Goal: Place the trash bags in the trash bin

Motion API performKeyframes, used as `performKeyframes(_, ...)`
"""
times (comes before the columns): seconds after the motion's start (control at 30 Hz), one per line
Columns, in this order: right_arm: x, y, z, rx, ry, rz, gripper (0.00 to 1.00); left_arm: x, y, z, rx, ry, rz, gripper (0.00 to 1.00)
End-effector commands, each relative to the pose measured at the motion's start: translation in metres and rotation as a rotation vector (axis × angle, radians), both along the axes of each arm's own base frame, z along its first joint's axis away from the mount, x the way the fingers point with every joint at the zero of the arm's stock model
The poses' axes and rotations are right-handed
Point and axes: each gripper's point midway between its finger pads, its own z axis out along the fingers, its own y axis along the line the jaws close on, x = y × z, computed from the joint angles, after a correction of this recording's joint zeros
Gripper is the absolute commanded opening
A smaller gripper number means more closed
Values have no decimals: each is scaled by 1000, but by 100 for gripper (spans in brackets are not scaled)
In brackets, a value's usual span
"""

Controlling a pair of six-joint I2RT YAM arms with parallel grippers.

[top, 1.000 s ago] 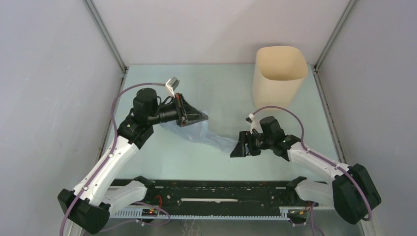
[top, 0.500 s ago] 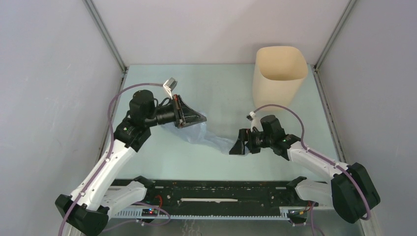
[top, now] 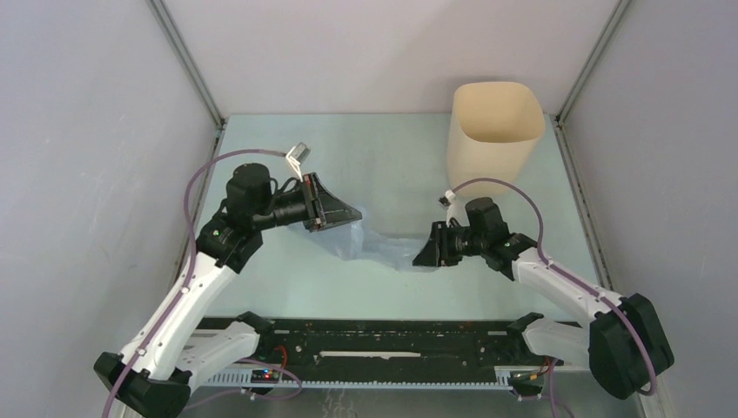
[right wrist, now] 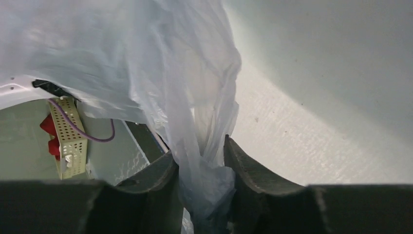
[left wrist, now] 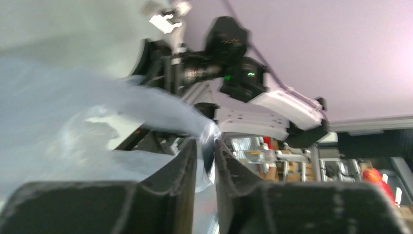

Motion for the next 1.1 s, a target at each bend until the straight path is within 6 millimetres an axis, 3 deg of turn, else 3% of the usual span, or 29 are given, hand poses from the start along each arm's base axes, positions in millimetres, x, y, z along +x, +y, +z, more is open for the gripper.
performKeyframes(0.0, 9, 3, 49, 47, -108, -8, 37, 6, 24, -20, 194, -19, 116, 28)
performKeyframes(0.1, 5, 2, 67, 76, -144, -3, 29, 10, 36, -45, 317, 34, 184, 38)
performKeyframes(0.2, 0, 1, 71, 82, -148, 8, 11, 13, 37, -58, 380, 56, 216, 64)
performKeyframes(0.3, -4, -2, 68, 56, -129, 6, 0, 13, 31, -50, 437, 9, 217, 85)
performKeyframes(0.43, -5, -6, 74, 37, -122, -23, 0, 8, 13, -32, 563, -106, 177, 99)
performKeyframes(0.53, -2, -7, 86, 54, -119, -77, 0, -4, -11, -23, 627, -172, 121, 100)
performKeyframes(0.63, 8, -9, 99, 71, -120, -145, 0, -11, -28, -27, 686, -198, 100, 100)
performKeyframes(0.83, 58, -34, 116, 55, -97, -412, 0, -15, -54, -50, 763, -178, 61, 100)
performKeyframes(0.97, 80, -51, 129, 87, -81, -567, 0, -11, -77, -75, 748, -154, 20, 98)
performKeyframes(1.07, 81, -55, 136, 106, -79, -596, 0, 4, -86, -115, 788, -82, -11, 97)
